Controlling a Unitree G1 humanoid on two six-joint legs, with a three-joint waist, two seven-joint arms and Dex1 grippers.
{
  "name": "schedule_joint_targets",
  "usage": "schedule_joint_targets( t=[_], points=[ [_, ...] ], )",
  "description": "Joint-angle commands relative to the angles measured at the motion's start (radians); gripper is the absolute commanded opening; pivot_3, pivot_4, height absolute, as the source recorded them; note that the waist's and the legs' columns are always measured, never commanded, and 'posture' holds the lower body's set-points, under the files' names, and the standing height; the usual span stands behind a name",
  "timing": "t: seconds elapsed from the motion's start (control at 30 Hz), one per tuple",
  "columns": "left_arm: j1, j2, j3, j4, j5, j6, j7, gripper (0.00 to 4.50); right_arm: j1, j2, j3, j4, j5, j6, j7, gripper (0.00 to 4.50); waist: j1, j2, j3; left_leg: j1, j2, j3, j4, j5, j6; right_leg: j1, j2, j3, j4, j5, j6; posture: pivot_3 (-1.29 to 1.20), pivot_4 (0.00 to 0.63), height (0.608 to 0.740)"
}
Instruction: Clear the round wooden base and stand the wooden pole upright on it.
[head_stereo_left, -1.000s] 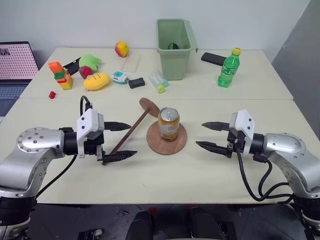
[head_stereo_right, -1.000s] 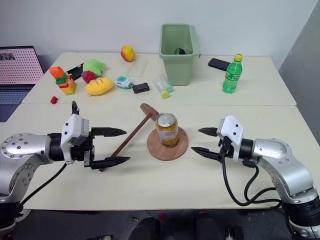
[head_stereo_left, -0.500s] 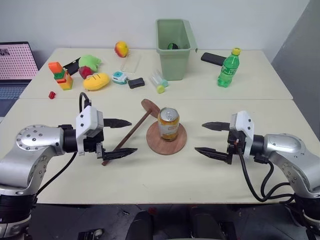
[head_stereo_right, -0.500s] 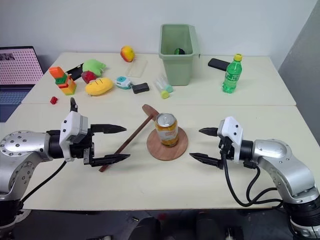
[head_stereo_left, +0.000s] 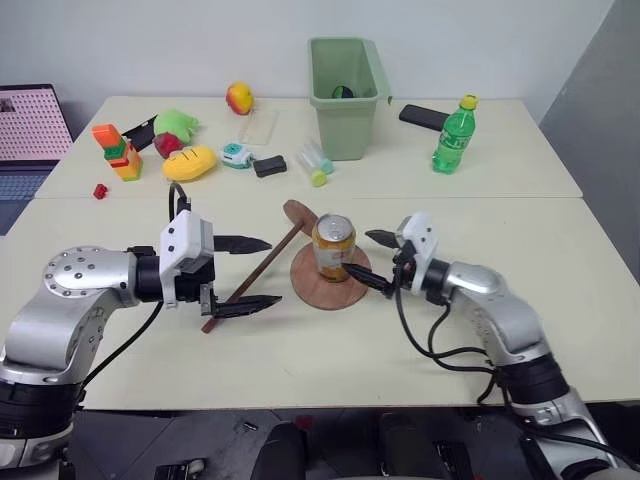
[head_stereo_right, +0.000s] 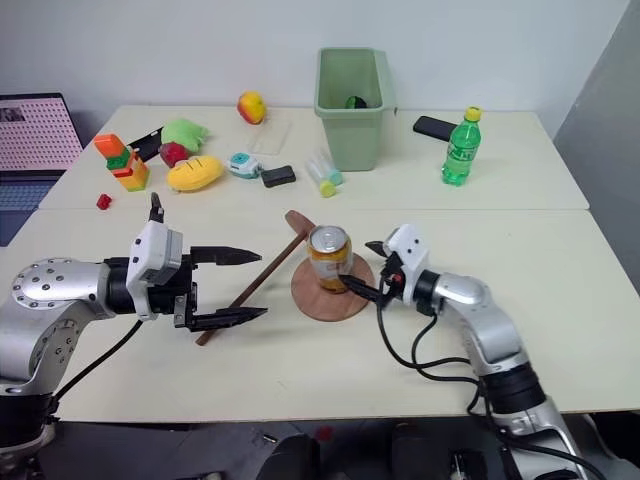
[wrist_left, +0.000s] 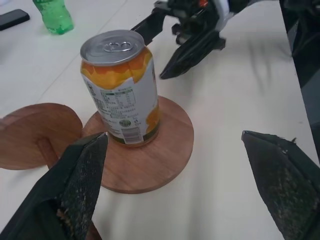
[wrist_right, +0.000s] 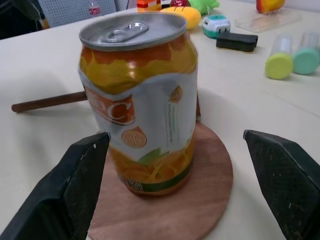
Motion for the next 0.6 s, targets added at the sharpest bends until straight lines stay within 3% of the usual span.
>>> schedule_joint_targets(
  t=[0.03,0.57,0.6],
  points=[
    [-0.003,0.009,0.017,-0.022,-0.003,-0.011,-0.004,4.50,-0.052,0.055,0.018,0.051,-0.027,-0.074,0.001,4.49,-0.001,0.000,0.000,0.000,0.000,0.000,0.000,0.000,0.000,0.000,0.000,0.000,0.001,0.000,0.000,0.00,0.150,0.740],
    [0.041,0.016,0.036,-0.068,-0.010,-0.002,0.019,4.50,-0.152,0.200,0.036,0.256,-0.051,-0.147,0.045,4.49,-0.022,0.000,0.000,0.001,0.001,0.000,0.000,0.000,0.000,-0.001,0.000,0.000,0.004,0.000,0.000,0.00,0.150,0.740],
    [0.044,0.016,0.036,-0.069,-0.009,-0.003,0.021,4.50,-0.156,0.206,0.029,0.266,-0.048,-0.151,0.042,4.31,-0.022,0.000,0.000,0.001,0.001,0.000,0.000,0.000,0.000,-0.001,0.001,0.000,0.004,0.000,0.000,0.00,0.150,0.740]
  ],
)
